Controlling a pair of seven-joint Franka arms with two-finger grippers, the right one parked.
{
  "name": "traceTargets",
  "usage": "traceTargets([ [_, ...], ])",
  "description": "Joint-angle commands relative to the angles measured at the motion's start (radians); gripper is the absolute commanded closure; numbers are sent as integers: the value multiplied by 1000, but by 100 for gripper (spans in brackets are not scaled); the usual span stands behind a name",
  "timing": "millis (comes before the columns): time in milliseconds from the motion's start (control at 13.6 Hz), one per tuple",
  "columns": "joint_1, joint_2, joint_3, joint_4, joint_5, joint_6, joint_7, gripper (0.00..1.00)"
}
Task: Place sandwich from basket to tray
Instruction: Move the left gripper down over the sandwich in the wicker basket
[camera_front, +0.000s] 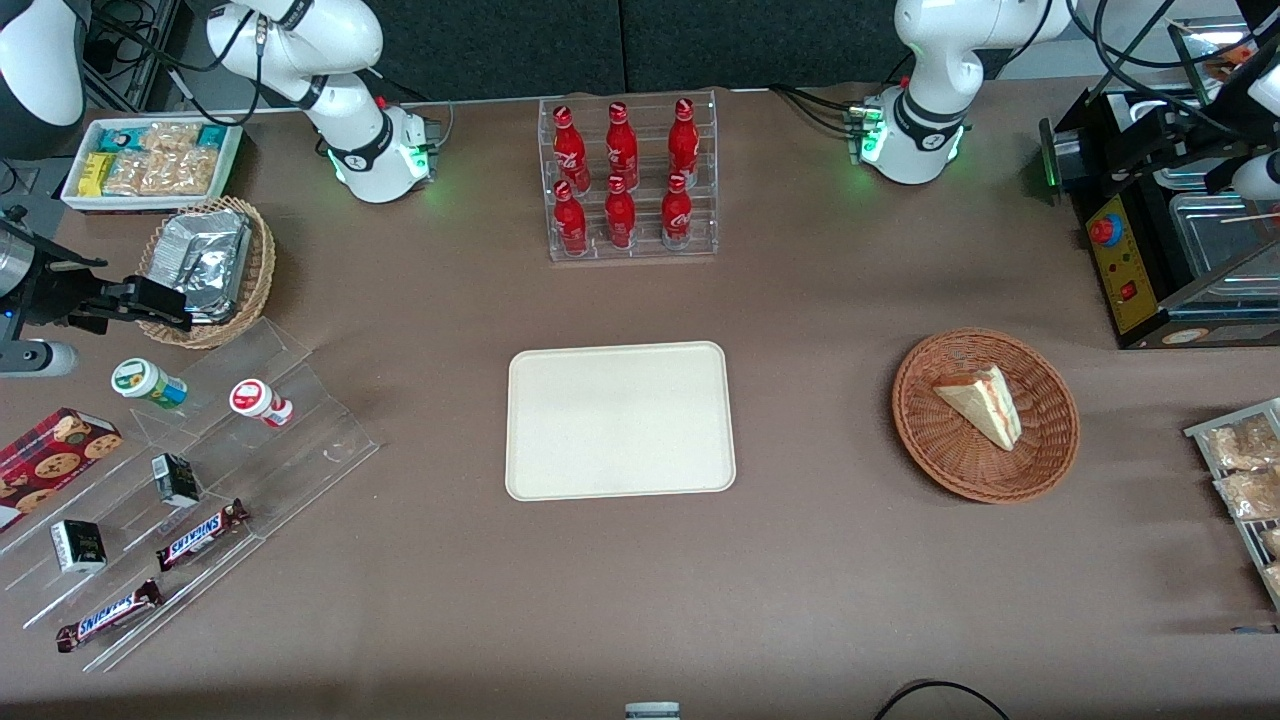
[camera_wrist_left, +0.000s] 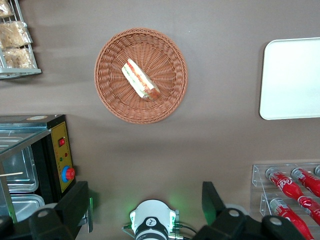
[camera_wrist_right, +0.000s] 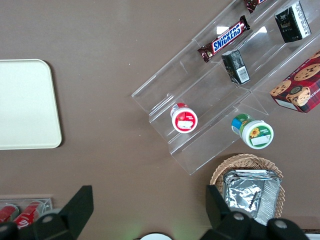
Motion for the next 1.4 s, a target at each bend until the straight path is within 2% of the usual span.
traceTargets([
  [0,-17,0,7,15,1,-16,-37,0],
  [295,-14,41,10,7,28,1,-66,0],
  [443,-12,83,10,-13,54,45,-174,0],
  [590,-6,89,13,-88,51,120,-207,0],
  [738,3,139,13,-131,54,161,-395,0],
  [885,3,169,13,-160,56,238,-445,0],
  [1107,3,157,16,-347,62,474,-628,0],
  [1328,6,141,17,-521,61,669,-733,0],
])
